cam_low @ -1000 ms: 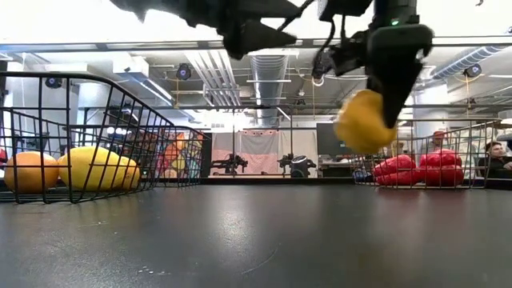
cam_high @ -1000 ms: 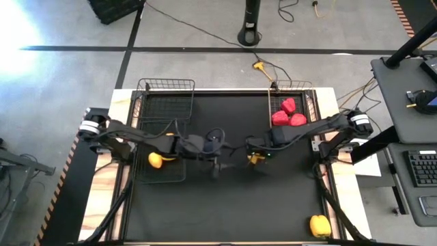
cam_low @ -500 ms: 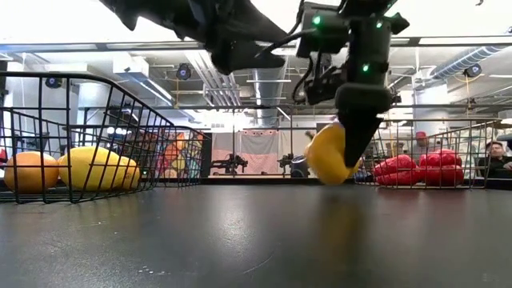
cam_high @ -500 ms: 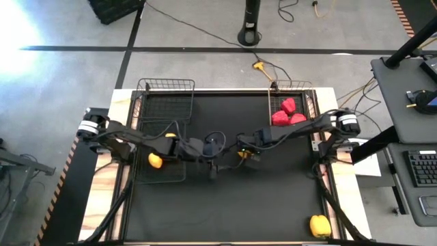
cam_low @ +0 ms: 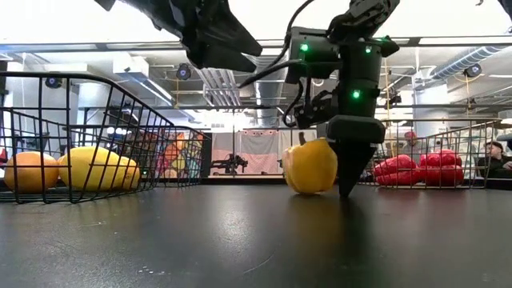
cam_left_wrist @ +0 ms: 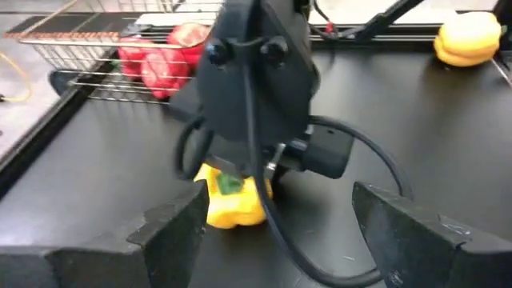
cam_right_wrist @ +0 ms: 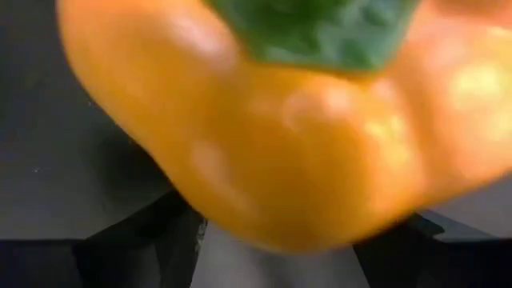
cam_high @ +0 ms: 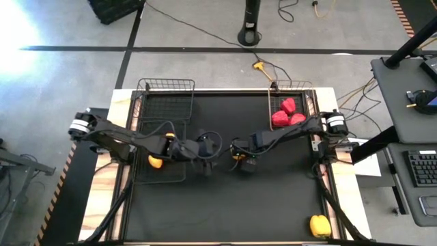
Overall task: Sort produce into baskets
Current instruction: Put the top yellow bell pepper into the top black wire basket
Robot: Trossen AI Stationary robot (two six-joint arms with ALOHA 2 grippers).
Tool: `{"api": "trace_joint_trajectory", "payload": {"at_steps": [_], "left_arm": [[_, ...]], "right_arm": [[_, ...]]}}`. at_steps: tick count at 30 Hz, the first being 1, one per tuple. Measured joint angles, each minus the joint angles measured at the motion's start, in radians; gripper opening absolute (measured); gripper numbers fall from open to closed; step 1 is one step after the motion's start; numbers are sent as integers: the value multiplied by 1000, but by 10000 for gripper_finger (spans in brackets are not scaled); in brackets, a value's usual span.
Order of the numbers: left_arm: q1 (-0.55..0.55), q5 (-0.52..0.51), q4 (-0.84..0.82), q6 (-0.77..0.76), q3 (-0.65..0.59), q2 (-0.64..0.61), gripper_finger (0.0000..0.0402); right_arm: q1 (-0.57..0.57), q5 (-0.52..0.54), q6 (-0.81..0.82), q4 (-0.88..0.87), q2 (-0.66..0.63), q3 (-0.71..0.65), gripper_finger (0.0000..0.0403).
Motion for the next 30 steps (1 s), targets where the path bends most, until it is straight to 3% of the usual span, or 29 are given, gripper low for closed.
{"api": "trace_joint_trajectory", "payload": {"at_steps": [6, 17, 23, 30], "left_arm": [[0, -9, -3, -3, 1, -8, 292], [0, -12, -6, -40, 1, -7, 292], [0, -71, 22, -92, 1, 13, 292], [-3, -61, 237, -140, -1, 118, 295]], "right_arm": [[2, 2, -1, -1, -1, -1, 276], [15, 2, 2, -19, -86, -4, 387], [31, -2, 13, -47, -152, -4, 400], [65, 3, 72, -137, -226, -4, 400]]}}
